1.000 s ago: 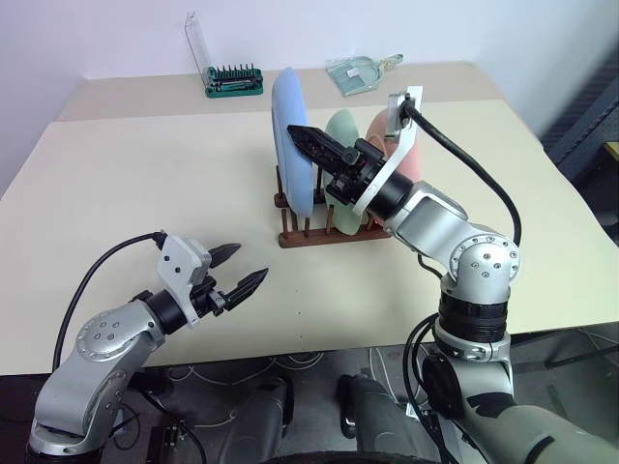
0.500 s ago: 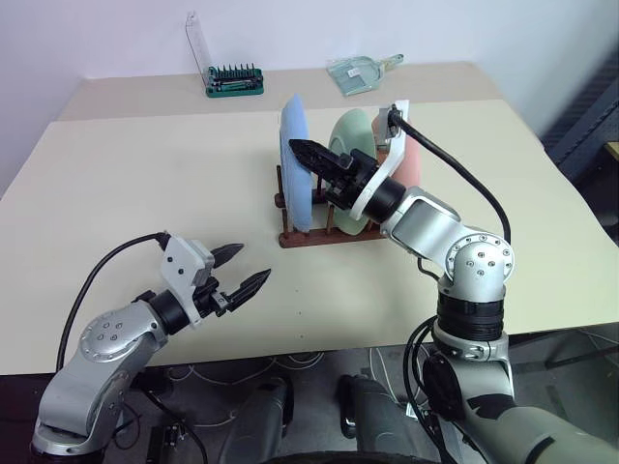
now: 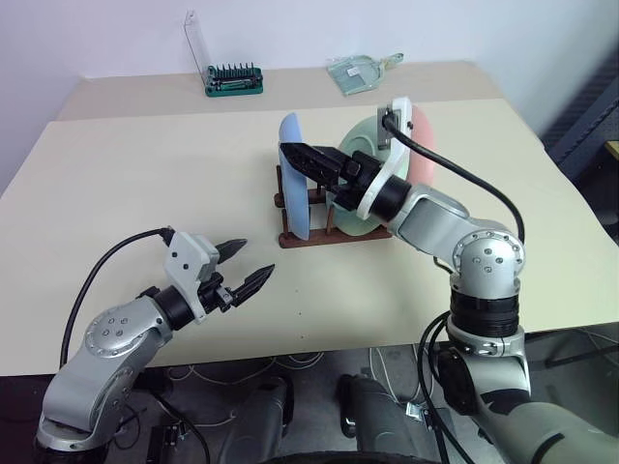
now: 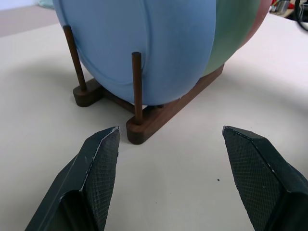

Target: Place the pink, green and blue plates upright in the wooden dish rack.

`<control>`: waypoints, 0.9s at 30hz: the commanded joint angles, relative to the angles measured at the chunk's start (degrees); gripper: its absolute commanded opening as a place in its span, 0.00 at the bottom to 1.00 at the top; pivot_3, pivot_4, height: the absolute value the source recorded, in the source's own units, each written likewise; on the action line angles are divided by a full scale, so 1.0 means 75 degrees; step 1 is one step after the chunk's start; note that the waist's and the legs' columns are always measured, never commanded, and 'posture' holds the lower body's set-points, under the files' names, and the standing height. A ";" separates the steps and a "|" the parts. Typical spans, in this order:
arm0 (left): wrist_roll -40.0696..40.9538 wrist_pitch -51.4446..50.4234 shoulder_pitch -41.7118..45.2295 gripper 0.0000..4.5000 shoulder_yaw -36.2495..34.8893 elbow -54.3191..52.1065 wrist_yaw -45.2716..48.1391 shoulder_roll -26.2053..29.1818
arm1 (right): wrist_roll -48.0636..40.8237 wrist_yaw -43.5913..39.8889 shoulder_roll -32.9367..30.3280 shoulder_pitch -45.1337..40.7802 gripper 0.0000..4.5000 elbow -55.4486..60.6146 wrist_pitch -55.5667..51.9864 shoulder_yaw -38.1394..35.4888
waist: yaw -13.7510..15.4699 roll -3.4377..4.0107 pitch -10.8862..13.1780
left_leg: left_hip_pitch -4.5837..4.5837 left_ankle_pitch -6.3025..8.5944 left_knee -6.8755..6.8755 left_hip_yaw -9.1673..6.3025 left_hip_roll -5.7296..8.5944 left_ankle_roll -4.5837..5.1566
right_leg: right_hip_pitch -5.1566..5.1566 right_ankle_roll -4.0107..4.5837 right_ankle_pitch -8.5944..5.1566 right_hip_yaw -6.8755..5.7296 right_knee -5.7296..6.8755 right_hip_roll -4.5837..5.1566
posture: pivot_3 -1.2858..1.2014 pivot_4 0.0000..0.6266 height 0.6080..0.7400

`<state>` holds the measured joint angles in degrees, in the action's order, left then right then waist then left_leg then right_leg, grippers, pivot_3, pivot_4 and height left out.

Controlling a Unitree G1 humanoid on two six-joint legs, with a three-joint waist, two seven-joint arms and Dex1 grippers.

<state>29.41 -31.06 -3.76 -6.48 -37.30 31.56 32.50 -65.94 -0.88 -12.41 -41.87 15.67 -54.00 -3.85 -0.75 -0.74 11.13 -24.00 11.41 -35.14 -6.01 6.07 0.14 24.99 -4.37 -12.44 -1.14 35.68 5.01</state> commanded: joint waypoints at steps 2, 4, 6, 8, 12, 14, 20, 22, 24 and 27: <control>0.0033 0.0157 -0.0028 0.78 -0.0052 -0.0120 0.0077 0.0000 | 0.0161 -0.0396 -0.0280 -0.0445 0.99 0.0546 0.0016 0.0041 | 0.0004 0.0000 0.0000 | -0.0001 0.0000 0.0001 0.0000 0.0000 0.0000 | 0.0000 0.0000 0.0000 -0.0001 -0.0003 0.0000 | 0.52 0.24 1.00; -0.0032 0.0323 -0.0132 0.78 -0.0057 0.0011 0.0174 -0.0023 | 0.0499 -0.0702 -0.0639 -0.0629 0.99 0.0733 0.0082 0.0111 | 0.0007 0.0000 0.0000 | -0.0004 0.0000 0.0001 -0.0001 -0.0001 0.0000 | 0.0000 0.0000 0.0000 -0.0002 -0.0010 0.0000 | 0.52 0.24 1.00; -0.0092 0.0472 -0.0219 0.78 -0.0050 0.0108 0.0248 -0.0042 | 0.0808 -0.1112 -0.1069 -0.0806 0.99 0.0912 0.0209 0.0117 | 0.0014 0.0000 0.0000 | -0.0011 0.0001 0.0001 -0.0001 0.0000 0.0001 | 0.0000 0.0000 0.0001 -0.0004 -0.0021 0.0001 | 0.52 0.24 1.00; -0.0128 0.0599 -0.0281 0.78 -0.0043 0.0183 0.0300 -0.0051 | 0.1104 -0.1564 -0.1525 -0.0913 0.99 0.1019 0.0395 0.0037 | 0.0024 0.0000 0.0000 | -0.0019 0.0002 0.0000 -0.0002 0.0000 0.0003 | 0.0000 -0.0001 0.0002 -0.0010 -0.0032 0.0002 | 0.52 0.24 1.00; -0.0173 0.0796 -0.0368 0.78 0.0046 0.0262 0.0452 -0.0050 | 0.1905 -0.2961 -0.3094 -0.0636 0.71 0.1135 0.0832 -0.0234 | 0.0069 0.0000 0.0000 | -0.0035 0.0007 -0.0003 -0.0006 0.0000 0.0011 | -0.0001 -0.0002 0.0002 -0.0023 -0.0053 0.0006 | 0.52 0.24 1.00; -0.0171 0.0808 -0.0347 0.78 0.0145 0.0252 0.0519 -0.0042 | 0.2225 -0.3637 -0.3862 -0.0299 0.46 0.1107 0.1073 -0.0424 | 0.0131 -0.0002 -0.0001 | -0.0045 0.0012 -0.0005 -0.0005 0.0002 0.0019 | -0.0001 -0.0003 0.0003 -0.0028 -0.0066 0.0009 | 0.52 0.24 1.00; -0.0090 0.0587 0.0076 0.78 0.0518 0.0253 0.0675 0.0024 | 0.3353 -0.5119 -0.5738 0.1097 0.00 0.1122 0.1825 -0.0863 | 0.0208 0.0000 0.0000 | -0.0053 0.0018 -0.0012 -0.0001 0.0001 0.0029 | -0.0007 -0.0005 0.0003 -0.0042 -0.0079 0.0020 | 0.52 0.24 1.00; -0.0058 0.0510 0.0216 0.78 0.0635 0.0285 0.0819 0.0091 | 0.3749 -0.5351 -0.6118 0.1436 0.00 0.1225 0.1977 -0.0835 | 0.0178 0.0001 -0.0001 | -0.0051 0.0019 -0.0016 0.0000 -0.0002 0.0028 | -0.0010 -0.0005 0.0003 -0.0042 -0.0077 0.0020 | 0.52 0.24 1.00; -0.0030 0.0459 0.0340 0.78 0.0756 0.0300 0.0986 0.0154 | 0.4068 -0.5434 -0.6358 0.1686 0.00 0.1274 0.2052 -0.0776 | 0.0183 0.0004 -0.0001 | -0.0048 0.0019 -0.0016 0.0003 -0.0007 0.0027 | -0.0010 -0.0003 0.0004 -0.0046 -0.0075 0.0020 | 0.52 0.24 1.00; 0.0014 0.0418 0.0498 0.78 0.0908 0.0327 0.1190 0.0196 | 0.4533 -0.5536 -0.6546 0.1983 0.00 0.1327 0.2147 -0.0630 | 0.0199 0.0006 0.0000 | -0.0048 0.0019 -0.0016 0.0004 -0.0012 0.0027 | -0.0010 -0.0001 0.0005 -0.0050 -0.0075 0.0019 | 0.52 0.24 1.00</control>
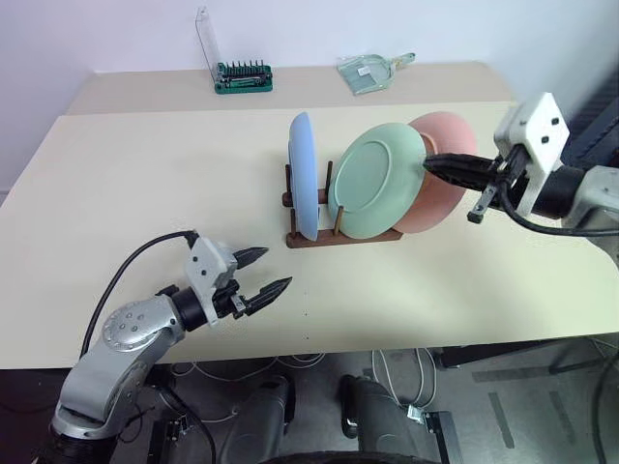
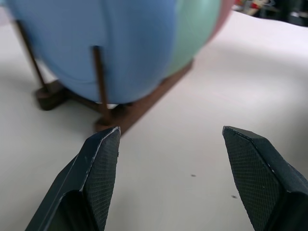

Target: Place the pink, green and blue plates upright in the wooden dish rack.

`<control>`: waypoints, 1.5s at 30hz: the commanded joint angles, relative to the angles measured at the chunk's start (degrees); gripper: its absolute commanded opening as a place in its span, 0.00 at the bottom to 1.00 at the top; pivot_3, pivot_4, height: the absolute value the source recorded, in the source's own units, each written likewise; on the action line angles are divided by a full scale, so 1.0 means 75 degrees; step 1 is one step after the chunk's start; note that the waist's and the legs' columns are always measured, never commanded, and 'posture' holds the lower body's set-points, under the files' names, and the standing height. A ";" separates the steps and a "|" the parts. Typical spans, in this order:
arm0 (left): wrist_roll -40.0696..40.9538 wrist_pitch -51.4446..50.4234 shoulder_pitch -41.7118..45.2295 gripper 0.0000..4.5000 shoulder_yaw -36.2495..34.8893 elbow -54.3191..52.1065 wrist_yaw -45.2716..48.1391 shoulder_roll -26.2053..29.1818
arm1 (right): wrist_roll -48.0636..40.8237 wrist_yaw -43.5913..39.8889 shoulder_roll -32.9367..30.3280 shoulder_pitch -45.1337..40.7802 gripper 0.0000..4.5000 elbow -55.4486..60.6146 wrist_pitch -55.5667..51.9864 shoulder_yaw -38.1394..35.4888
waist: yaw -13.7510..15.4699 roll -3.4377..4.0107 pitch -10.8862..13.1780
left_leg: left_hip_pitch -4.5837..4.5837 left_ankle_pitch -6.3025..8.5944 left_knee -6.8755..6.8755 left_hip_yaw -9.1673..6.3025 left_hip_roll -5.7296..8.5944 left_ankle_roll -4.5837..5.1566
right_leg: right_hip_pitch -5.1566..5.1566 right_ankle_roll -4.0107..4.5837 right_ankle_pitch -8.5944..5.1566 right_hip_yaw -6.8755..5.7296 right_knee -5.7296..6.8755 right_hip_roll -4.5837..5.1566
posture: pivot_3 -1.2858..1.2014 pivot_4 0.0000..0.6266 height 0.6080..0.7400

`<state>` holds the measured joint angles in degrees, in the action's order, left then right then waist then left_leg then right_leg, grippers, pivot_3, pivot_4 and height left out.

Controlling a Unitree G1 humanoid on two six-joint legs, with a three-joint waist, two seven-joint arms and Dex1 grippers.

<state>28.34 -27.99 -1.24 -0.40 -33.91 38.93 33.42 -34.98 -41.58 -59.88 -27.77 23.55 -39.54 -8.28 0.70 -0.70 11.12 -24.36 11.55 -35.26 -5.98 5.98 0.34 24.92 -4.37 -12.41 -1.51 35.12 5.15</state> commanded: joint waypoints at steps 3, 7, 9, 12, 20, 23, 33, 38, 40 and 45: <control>0.0185 -0.0081 0.0294 0.78 0.0274 -0.0193 0.0330 0.0078 | 0.0832 -0.0117 -0.0210 0.0291 0.00 0.0360 0.0280 0.0208 | 0.0016 0.0000 0.0000 | -0.0003 0.0000 -0.0002 0.0000 0.0000 0.0000 | -0.0001 0.0000 0.0000 -0.0002 -0.0002 0.0001 | 0.52 0.24 1.00; 0.0196 -0.0144 0.0340 0.78 0.0379 -0.0272 0.0317 0.0041 | 0.1381 -0.0121 -0.0213 0.0380 0.00 0.0317 0.0384 0.0483 | 0.0011 0.0000 0.0000 | -0.0004 0.0000 -0.0003 0.0000 0.0003 0.0000 | 0.0000 0.0000 0.0000 -0.0002 -0.0002 0.0004 | 0.52 0.24 1.00; 0.0207 -0.0219 0.0347 0.78 0.0420 -0.0359 0.0227 -0.0010 | 0.1651 -0.0120 -0.0088 0.0358 0.00 0.0242 0.0461 0.0719 | 0.0013 0.0000 0.0000 | -0.0003 -0.0001 -0.0003 0.0000 0.0003 0.0000 | 0.0000 0.0000 0.0001 -0.0002 -0.0001 0.0004 | 0.52 0.24 1.00; 0.0225 -0.0323 0.0373 0.78 0.0446 -0.0455 0.0114 -0.0055 | 0.1840 -0.0220 0.0091 0.0245 0.00 0.0197 0.0581 0.0904 | 0.0014 0.0000 0.0000 | -0.0003 -0.0001 -0.0005 0.0000 0.0003 0.0000 | -0.0001 0.0000 0.0001 -0.0002 -0.0001 0.0004 | 0.52 0.24 1.00; 0.0327 -0.0546 0.0407 0.78 0.0402 -0.0639 -0.0123 -0.0096 | 0.1589 -0.0529 0.0849 -0.0343 0.00 0.0516 0.0753 0.1033 | 0.0013 0.0000 0.0000 | -0.0001 -0.0001 -0.0009 0.0000 0.0003 0.0001 | -0.0004 -0.0001 0.0002 -0.0003 0.0003 0.0000 | 0.52 0.24 1.00; 0.0348 -0.0558 0.0407 0.78 0.0393 -0.0633 -0.0141 -0.0088 | 0.1446 -0.0594 0.1037 -0.0463 0.00 0.0688 0.0646 0.0998 | 0.0014 0.0000 0.0000 | -0.0001 -0.0002 -0.0009 0.0000 0.0003 0.0001 | -0.0004 -0.0001 0.0002 -0.0003 0.0003 0.0000 | 0.52 0.24 1.00; 0.0329 -0.0442 0.0369 0.78 0.0390 -0.0538 -0.0071 -0.0049 | 0.1665 -0.0618 0.0536 -0.0590 0.00 0.0199 0.0806 0.0028 | 0.0033 0.0000 0.0000 | -0.0001 -0.0002 -0.0017 0.0000 0.0005 0.0001 | -0.0007 -0.0002 0.0003 -0.0003 0.0006 0.0000 | 0.52 0.24 1.00; 0.0332 -0.0365 0.0369 0.78 0.0439 -0.0411 0.0072 -0.0048 | 0.2588 -0.0360 -0.0284 -0.0470 0.00 -0.0905 0.1388 -0.0684 | 0.0024 0.0000 0.0000 | -0.0001 -0.0001 -0.0021 0.0000 0.0008 0.0001 | -0.0009 -0.0003 0.0004 -0.0004 0.0005 0.0001 | 0.52 0.24 1.00; 0.0299 -0.0311 0.0403 0.78 0.0484 -0.0337 0.0143 -0.0055 | 0.3039 -0.0254 -0.0581 -0.0231 0.00 -0.1368 0.1652 -0.0791 | 0.0022 0.0000 -0.0001 | 0.0001 -0.0002 -0.0021 0.0002 0.0007 0.0001 | -0.0011 -0.0002 0.0004 -0.0004 0.0006 0.0001 | 0.52 0.24 1.00; 0.0238 -0.0186 0.0422 0.78 0.0532 -0.0193 0.0265 -0.0068 | 0.3769 -0.0184 -0.0866 0.0566 0.00 -0.1917 0.2045 -0.0729 | 0.0008 0.0004 -0.0003 | 0.0004 -0.0002 -0.0021 0.0005 0.0006 0.0002 | -0.0013 -0.0001 0.0004 -0.0002 0.0008 0.0002 | 0.52 0.24 1.00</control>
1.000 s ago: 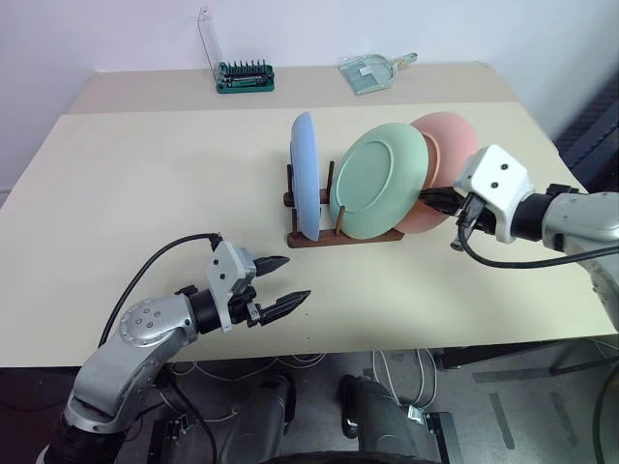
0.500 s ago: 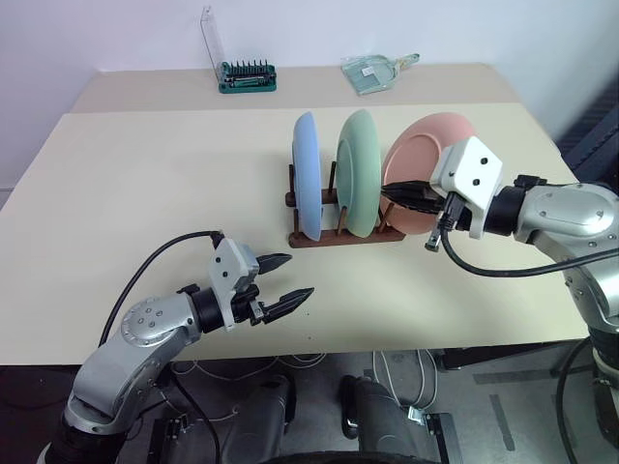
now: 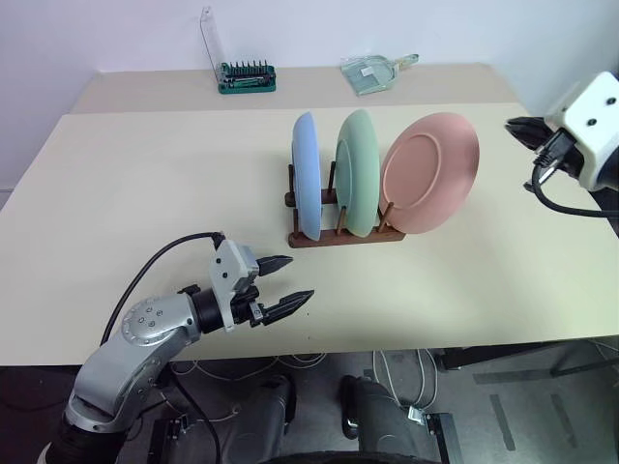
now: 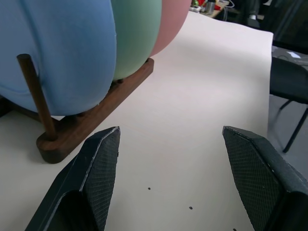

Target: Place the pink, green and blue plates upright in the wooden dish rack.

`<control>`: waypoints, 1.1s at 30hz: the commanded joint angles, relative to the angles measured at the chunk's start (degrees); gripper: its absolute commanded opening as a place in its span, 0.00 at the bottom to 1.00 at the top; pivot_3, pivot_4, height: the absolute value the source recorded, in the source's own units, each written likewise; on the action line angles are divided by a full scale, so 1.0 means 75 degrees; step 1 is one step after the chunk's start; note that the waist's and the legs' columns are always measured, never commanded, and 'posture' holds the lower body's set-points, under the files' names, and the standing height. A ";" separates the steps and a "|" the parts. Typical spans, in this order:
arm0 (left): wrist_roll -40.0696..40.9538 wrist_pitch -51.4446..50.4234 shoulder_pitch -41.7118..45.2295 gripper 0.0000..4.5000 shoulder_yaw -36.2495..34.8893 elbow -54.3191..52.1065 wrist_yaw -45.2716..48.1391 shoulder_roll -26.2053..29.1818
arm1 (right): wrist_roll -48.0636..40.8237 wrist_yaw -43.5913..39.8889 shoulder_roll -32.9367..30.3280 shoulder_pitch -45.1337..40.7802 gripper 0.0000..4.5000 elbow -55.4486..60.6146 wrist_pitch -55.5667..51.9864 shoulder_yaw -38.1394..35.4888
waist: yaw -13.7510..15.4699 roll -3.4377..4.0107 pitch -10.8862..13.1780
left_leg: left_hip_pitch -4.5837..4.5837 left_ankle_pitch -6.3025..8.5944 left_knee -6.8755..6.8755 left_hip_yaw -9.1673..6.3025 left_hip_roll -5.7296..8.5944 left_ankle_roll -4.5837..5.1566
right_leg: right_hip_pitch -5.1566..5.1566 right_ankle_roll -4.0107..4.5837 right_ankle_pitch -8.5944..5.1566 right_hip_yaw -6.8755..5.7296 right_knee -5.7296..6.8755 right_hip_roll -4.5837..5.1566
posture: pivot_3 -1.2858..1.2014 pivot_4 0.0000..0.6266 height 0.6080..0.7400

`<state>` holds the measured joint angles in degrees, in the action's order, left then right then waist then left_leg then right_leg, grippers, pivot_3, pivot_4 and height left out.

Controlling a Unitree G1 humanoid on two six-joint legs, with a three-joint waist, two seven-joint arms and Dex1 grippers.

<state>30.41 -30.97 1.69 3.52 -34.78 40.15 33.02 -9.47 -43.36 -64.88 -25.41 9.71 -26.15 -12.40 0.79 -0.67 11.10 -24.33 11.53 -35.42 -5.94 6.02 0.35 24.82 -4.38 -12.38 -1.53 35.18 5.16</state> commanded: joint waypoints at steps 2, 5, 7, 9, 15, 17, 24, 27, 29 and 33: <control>-0.0062 0.0266 0.0035 0.78 0.0036 -0.0023 0.0123 -0.0027 | 0.0232 -0.0114 0.0014 0.0556 0.00 0.0128 0.0271 -0.0097 | -0.0010 0.0009 -0.0004 | 0.0001 0.0000 -0.0001 0.0002 -0.0001 0.0000 | 0.0000 0.0000 0.0000 0.0001 0.0003 0.0000 | 0.52 0.24 1.00; -0.0100 0.0323 0.0023 0.78 0.0061 0.0019 0.0150 -0.0048 | 0.0096 -0.0192 0.0319 0.0650 0.00 0.0407 0.0293 0.0076 | -0.0027 0.0015 -0.0007 | 0.0006 -0.0001 -0.0003 0.0005 -0.0002 0.0001 | 0.0000 0.0000 0.0000 0.0005 0.0010 -0.0001 | 0.52 0.24 1.00; -0.0124 0.0358 -0.0009 0.78 0.0058 0.0021 0.0154 -0.0055 | -0.0021 -0.0235 0.0510 0.0527 0.00 0.0639 0.0193 0.0204 | -0.0021 0.0017 -0.0008 | 0.0007 -0.0001 -0.0009 0.0005 -0.0003 0.0001 | -0.0002 0.0000 0.0000 0.0005 0.0018 -0.0002 | 0.52 0.24 1.00; -0.0139 0.0379 -0.0038 0.78 0.0048 0.0017 0.0150 -0.0058 | -0.0089 -0.0271 0.0632 0.0424 0.00 0.0817 0.0111 0.0289 | -0.0008 0.0017 -0.0008 | 0.0007 0.0000 -0.0017 0.0005 -0.0003 0.0001 | -0.0003 0.0000 0.0000 0.0005 0.0022 -0.0002 | 0.52 0.24 1.00; -0.0183 0.0383 -0.0177 0.78 0.0006 -0.0074 0.0038 -0.0105 | -0.0528 -0.0538 0.0916 0.0021 0.00 0.1287 -0.0109 0.0495 | -0.0003 0.0017 -0.0008 | 0.0005 0.0004 -0.0034 0.0005 -0.0002 0.0006 | -0.0011 -0.0002 0.0001 0.0004 0.0020 -0.0002 | 0.52 0.24 1.00; -0.0195 0.0388 -0.0206 0.78 0.0002 -0.0092 0.0010 -0.0120 | -0.0617 -0.0603 0.0987 -0.0092 0.00 0.1403 -0.0173 0.0557 | -0.0002 0.0017 -0.0008 | 0.0005 0.0004 -0.0034 0.0004 -0.0003 0.0006 | -0.0011 -0.0002 0.0001 0.0003 0.0021 -0.0002 | 0.52 0.24 1.00; -0.0190 0.0415 -0.0234 0.78 0.0000 -0.0090 -0.0015 -0.0120 | -0.0891 -0.0721 0.1103 -0.0266 0.00 0.1760 -0.0470 0.0652 | 0.0000 0.0017 -0.0008 | 0.0005 0.0005 -0.0038 0.0003 -0.0003 0.0007 | -0.0013 -0.0002 0.0001 0.0003 0.0021 -0.0002 | 0.52 0.24 1.00; -0.0265 0.0497 -0.0237 0.78 -0.0004 -0.0046 -0.0044 -0.0127 | -0.0446 -0.0507 0.0983 -0.0153 0.00 0.1339 -0.0357 0.0683 | 0.0001 0.0017 -0.0008 | 0.0005 0.0005 -0.0042 0.0004 -0.0002 0.0007 | -0.0014 -0.0003 0.0002 0.0003 0.0021 -0.0001 | 0.52 0.24 1.00; -0.0353 0.0573 -0.0261 0.78 -0.0174 0.0071 -0.0110 -0.0082 | -0.0319 -0.0440 0.1022 0.0037 0.00 0.0906 -0.0224 0.0553 | 0.0001 0.0016 -0.0008 | 0.0005 0.0005 -0.0044 0.0004 -0.0002 0.0007 | -0.0015 -0.0003 0.0002 0.0003 0.0021 -0.0002 | 0.52 0.24 1.00; -0.0466 0.0757 -0.0511 0.78 -0.1030 0.0509 -0.0229 0.0142 | -0.0176 -0.0229 0.1258 0.0444 0.00 -0.0287 0.0467 0.0177 | 0.0003 0.0017 -0.0008 | 0.0007 0.0006 -0.0046 0.0004 -0.0002 0.0009 | -0.0019 -0.0003 0.0002 0.0002 0.0020 -0.0002 | 0.52 0.24 1.00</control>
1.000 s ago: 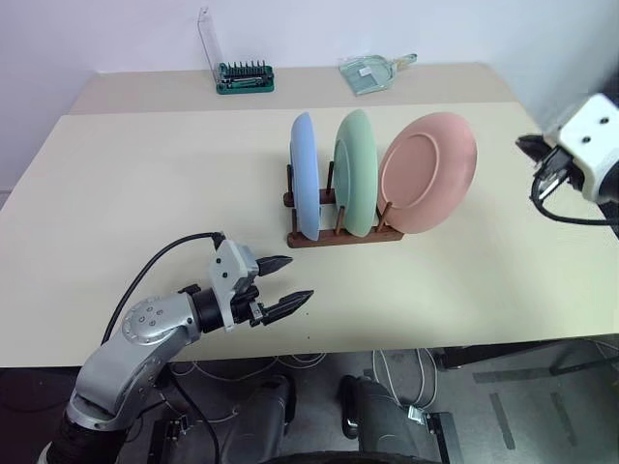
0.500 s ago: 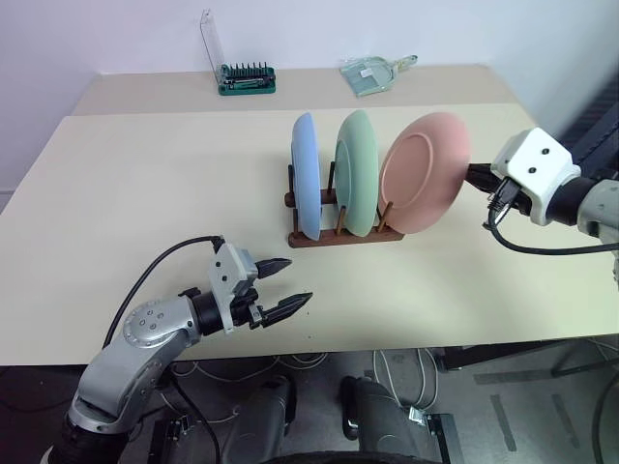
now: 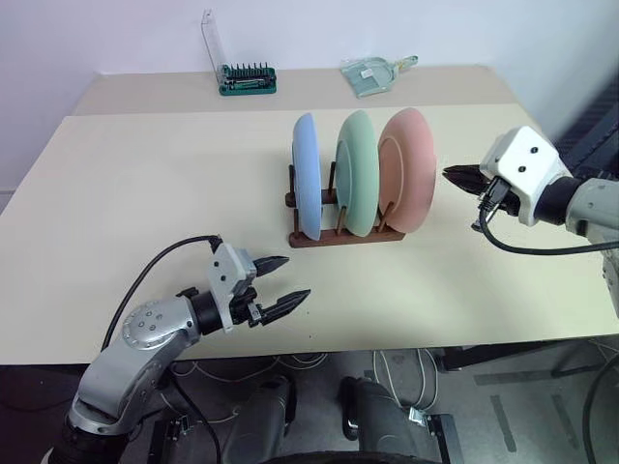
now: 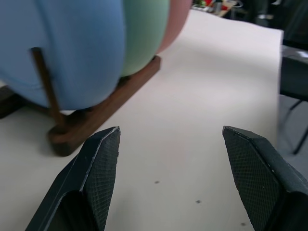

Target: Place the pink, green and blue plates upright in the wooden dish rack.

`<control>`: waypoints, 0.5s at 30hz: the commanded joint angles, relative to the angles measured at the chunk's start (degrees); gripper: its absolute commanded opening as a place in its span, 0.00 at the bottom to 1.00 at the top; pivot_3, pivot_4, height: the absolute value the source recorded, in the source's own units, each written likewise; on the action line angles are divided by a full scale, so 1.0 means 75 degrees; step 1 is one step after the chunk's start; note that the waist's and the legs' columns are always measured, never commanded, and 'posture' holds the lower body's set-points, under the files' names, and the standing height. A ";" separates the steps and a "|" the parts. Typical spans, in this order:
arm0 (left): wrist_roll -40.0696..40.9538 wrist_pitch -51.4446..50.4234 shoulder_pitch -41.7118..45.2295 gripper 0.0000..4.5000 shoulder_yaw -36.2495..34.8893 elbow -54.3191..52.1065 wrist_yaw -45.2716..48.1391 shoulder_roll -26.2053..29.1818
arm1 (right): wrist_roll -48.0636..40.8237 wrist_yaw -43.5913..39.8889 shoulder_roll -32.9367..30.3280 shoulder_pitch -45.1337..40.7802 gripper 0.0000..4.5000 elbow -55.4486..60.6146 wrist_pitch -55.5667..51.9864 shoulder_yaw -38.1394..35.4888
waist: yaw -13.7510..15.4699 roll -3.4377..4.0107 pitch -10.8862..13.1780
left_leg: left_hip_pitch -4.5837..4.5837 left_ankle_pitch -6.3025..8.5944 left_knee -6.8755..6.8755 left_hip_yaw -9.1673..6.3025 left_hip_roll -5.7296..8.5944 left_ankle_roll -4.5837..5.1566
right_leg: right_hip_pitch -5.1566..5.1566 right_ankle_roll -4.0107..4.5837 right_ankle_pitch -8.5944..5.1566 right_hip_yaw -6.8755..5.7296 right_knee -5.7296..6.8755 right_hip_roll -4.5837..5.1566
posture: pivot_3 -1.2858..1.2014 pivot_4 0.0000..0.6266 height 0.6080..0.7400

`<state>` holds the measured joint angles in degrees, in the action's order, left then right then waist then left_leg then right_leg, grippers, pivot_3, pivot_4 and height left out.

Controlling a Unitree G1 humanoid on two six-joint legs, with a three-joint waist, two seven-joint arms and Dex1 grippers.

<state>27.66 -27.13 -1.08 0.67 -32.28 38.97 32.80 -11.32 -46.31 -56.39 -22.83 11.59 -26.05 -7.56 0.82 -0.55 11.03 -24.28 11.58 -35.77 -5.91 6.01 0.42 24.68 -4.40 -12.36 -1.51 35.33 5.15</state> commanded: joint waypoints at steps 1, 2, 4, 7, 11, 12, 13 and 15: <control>-0.0149 0.0341 -0.0271 0.78 -0.0898 0.0317 -0.0043 0.0275 | 0.0039 0.0179 0.0203 0.0218 0.00 -0.0798 0.0628 -0.0549 | -0.0007 0.0002 0.0000 | 0.0000 0.0000 0.0000 0.0000 0.0000 0.0000 | 0.0001 0.0000 0.0000 0.0000 0.0001 0.0000 | 0.52 0.24 1.00; -0.0218 0.0465 -0.0405 0.78 -0.1142 0.0471 -0.0011 0.0377 | 0.0018 0.0162 0.0282 0.0350 0.00 -0.1048 0.0843 -0.0611 | -0.0014 0.0003 0.0000 | 0.0002 0.0000 0.0001 0.0000 0.0000 0.0000 | 0.0001 0.0000 0.0000 0.0000 0.0002 -0.0001 | 0.52 0.24 1.00; -0.0326 0.0692 -0.0613 0.78 -0.1588 0.0807 -0.0016 0.0495 | -0.0023 0.0168 0.0480 0.0529 0.00 -0.1503 0.1241 -0.0718 | -0.0029 0.0005 -0.0001 | 0.0007 0.0000 0.0003 0.0001 -0.0001 0.0000 | 0.0000 0.0000 0.0000 0.0002 0.0004 -0.0002 | 0.52 0.24 1.00; -0.0513 0.0979 -0.0825 0.78 -0.2030 0.1215 -0.0045 0.0592 | -0.0259 0.0102 0.0801 0.0554 0.00 -0.2105 0.1651 -0.0891 | -0.0021 0.0012 -0.0003 | 0.0016 0.0000 0.0000 0.0002 -0.0001 0.0000 | -0.0008 0.0001 0.0001 0.0002 0.0005 -0.0002 | 0.52 0.24 1.00; -0.0594 0.1193 -0.1060 0.78 -0.2462 0.1557 -0.0036 0.0626 | -0.0574 -0.0143 0.1156 0.0696 0.00 -0.2685 0.2027 -0.1057 | -0.0014 0.0014 -0.0004 | 0.0023 0.0001 -0.0003 0.0001 -0.0003 0.0000 | -0.0018 0.0001 0.0001 0.0002 0.0004 -0.0003 | 0.52 0.24 1.00; -0.0606 0.1256 -0.1156 0.78 -0.2552 0.1615 0.0018 0.0647 | -0.0644 -0.0193 0.1236 0.0784 0.00 -0.2762 0.2082 -0.1072 | -0.0012 0.0010 -0.0007 | 0.0023 0.0001 -0.0003 0.0001 -0.0002 0.0000 | -0.0018 0.0000 0.0002 0.0002 0.0004 -0.0002 | 0.52 0.24 1.00; -0.0613 0.1309 -0.1226 0.78 -0.2617 0.1657 0.0059 0.0660 | -0.0693 -0.0229 0.1290 0.0847 0.00 -0.2812 0.2126 -0.1083 | -0.0007 0.0010 -0.0007 | 0.0023 0.0001 -0.0002 0.0000 -0.0002 0.0001 | -0.0019 0.0000 0.0002 0.0001 0.0004 -0.0003 | 0.52 0.24 1.00; -0.0654 0.1389 -0.1275 0.78 -0.2675 0.1816 0.0028 0.0599 | -0.0839 -0.0248 0.1581 0.0957 0.00 -0.3045 0.2215 -0.1102 | -0.0006 0.0012 -0.0008 | 0.0023 0.0003 -0.0001 0.0000 -0.0001 0.0003 | -0.0019 0.0000 0.0002 0.0002 0.0002 -0.0002 | 0.52 0.24 1.00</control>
<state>23.03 -18.26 -10.57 -17.58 -18.48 38.99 37.14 -16.01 -47.93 -45.38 -16.01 -11.00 -10.76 -14.08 0.77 -0.47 10.98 -24.09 11.60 -35.78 -5.91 6.00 0.44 24.52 -4.40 -12.35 -1.50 35.34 5.13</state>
